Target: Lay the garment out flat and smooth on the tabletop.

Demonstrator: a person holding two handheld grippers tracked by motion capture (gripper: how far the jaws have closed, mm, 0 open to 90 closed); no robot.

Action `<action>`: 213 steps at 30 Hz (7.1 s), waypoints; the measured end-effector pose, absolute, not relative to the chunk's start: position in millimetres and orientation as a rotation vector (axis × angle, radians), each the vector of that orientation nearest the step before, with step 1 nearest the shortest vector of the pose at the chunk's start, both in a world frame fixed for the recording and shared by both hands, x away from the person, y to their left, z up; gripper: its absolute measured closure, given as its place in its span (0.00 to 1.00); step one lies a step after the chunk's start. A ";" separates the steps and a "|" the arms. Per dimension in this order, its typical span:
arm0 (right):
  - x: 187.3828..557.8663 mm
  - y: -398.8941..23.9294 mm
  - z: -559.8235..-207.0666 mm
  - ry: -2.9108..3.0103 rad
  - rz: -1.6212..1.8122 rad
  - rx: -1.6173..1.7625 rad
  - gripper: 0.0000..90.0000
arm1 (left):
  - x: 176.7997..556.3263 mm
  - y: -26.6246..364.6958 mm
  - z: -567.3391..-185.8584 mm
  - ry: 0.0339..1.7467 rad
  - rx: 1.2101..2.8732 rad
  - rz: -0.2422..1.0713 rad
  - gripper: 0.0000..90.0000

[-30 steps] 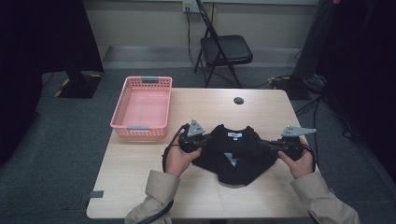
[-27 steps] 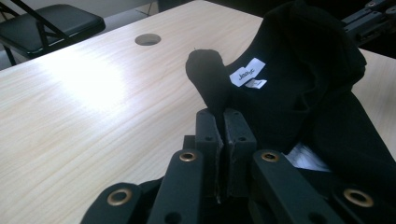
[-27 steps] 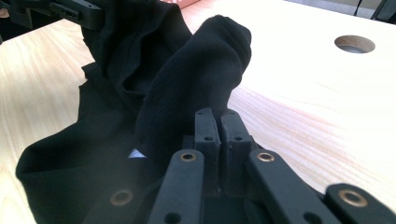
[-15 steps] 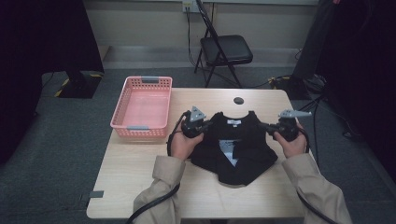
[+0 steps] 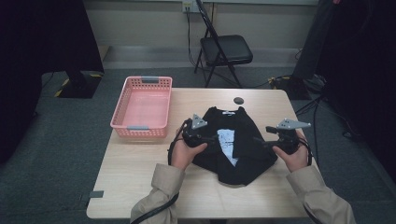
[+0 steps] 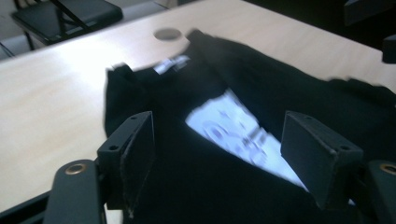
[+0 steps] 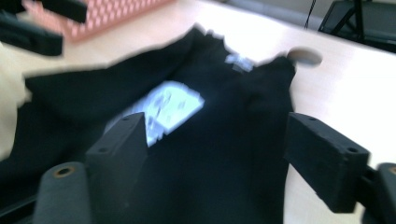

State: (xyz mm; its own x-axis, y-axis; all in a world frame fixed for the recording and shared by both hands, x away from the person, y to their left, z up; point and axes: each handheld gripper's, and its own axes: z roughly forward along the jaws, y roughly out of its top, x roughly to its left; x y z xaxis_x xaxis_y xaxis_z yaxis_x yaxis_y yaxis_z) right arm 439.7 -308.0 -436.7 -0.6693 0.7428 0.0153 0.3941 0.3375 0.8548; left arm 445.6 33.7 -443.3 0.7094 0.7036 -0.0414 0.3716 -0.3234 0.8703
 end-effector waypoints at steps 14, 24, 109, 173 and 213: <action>394.9 -317.6 -477.9 2.354 1.193 0.964 0.15 | 407.8 49.7 -476.6 0.792 2.024 0.382 0.25; 383.7 -328.2 -491.6 2.393 1.093 1.012 0.15 | 394.6 55.3 -494.4 0.791 2.041 0.377 0.23; 435.8 -238.9 -472.3 2.510 1.127 0.749 0.96 | 380.4 74.7 -513.5 0.767 2.083 0.394 0.15; 474.0 -419.4 -407.8 1.958 1.324 1.227 0.94 | 380.4 74.7 -513.5 0.767 2.082 0.394 0.15; 405.1 -328.0 -489.8 2.335 1.123 1.060 0.14 | 380.4 74.7 -513.5 0.767 2.082 0.395 0.15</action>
